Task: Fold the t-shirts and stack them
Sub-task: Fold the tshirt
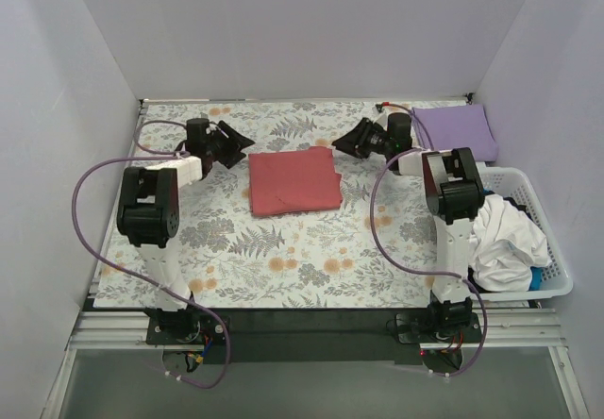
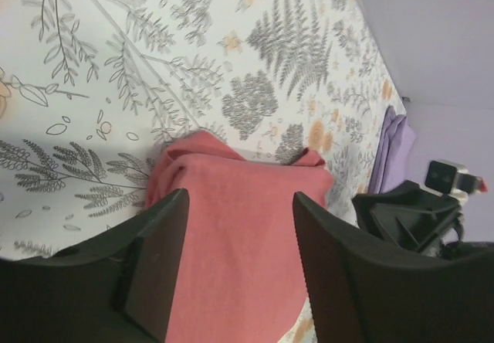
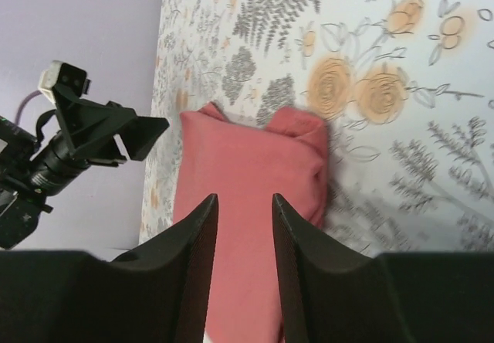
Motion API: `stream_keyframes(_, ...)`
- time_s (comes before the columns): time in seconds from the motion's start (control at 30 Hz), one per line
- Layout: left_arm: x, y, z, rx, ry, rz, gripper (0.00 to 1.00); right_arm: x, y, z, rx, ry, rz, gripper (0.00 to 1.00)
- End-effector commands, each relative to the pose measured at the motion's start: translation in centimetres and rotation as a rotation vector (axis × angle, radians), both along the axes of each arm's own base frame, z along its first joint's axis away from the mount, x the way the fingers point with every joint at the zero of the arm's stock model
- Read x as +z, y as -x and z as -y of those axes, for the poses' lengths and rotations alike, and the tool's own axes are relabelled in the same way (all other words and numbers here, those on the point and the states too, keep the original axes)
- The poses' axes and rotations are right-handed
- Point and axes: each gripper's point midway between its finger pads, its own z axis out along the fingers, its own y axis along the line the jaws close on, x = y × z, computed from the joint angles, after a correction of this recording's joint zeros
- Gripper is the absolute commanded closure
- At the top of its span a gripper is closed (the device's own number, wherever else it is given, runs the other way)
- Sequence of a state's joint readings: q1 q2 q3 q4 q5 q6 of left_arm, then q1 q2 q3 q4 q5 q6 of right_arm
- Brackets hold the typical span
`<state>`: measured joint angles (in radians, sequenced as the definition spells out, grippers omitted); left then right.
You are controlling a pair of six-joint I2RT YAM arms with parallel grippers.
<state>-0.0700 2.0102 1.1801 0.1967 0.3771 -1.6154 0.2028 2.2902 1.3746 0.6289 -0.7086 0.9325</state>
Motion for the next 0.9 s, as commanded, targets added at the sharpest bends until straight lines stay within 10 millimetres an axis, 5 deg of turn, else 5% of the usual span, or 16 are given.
stream_keyframes(0.0, 7.5, 0.2, -1.6, -0.002, -0.178, 0.170, 0.43, 7.4, 0.4, 1.3, -0.030, 0.097, 0.194, 0.58)
stream_keyframes(0.03, 9.6, 0.7, -1.4, -0.010, -0.215, 0.219, 0.41, 7.1, 1.1, 1.6, -0.035, 0.130, 0.183, 0.57)
stream_keyframes(0.07, 9.9, 1.4, -1.1, -0.027, -0.251, 0.218, 0.35, 8.8, 1.3, 2.1, -0.063, 0.169, 0.221, 0.54)
stream_keyframes(0.23, 11.5, 5.7, 3.6, -0.176, -0.590, 0.315, 0.23, 7.5, 4.5, 4.3, -0.084, 0.468, 0.171, 0.46)
stream_keyframes(0.27, 11.2, 6.5, 4.4, -0.198, -0.644, 0.320, 0.23, 8.7, 5.1, 4.9, -0.107, 0.500, 0.194, 0.43)
stream_keyframes(0.3, 11.0, 8.0, 7.0, -0.262, -0.673, 0.344, 0.23, 8.2, 6.1, 5.6, -0.112, 0.543, 0.170, 0.39)
stream_keyframes(0.43, 9.4, 11.3, 11.0, -0.399, -0.882, 0.408, 0.23, 7.9, 9.0, 9.3, -0.177, 0.711, 0.124, 0.30)
stream_keyframes(0.6, 7.4, 15.6, 18.8, -0.655, -1.044, 0.526, 0.27, 8.1, 12.9, 10.7, -0.146, 0.764, 0.095, 0.28)
stream_keyframes(0.87, 1.4, 18.6, 23.9, -0.905, -1.204, 0.543, 0.33, 6.5, 15.9, 11.1, -0.114, 0.763, 0.051, 0.27)
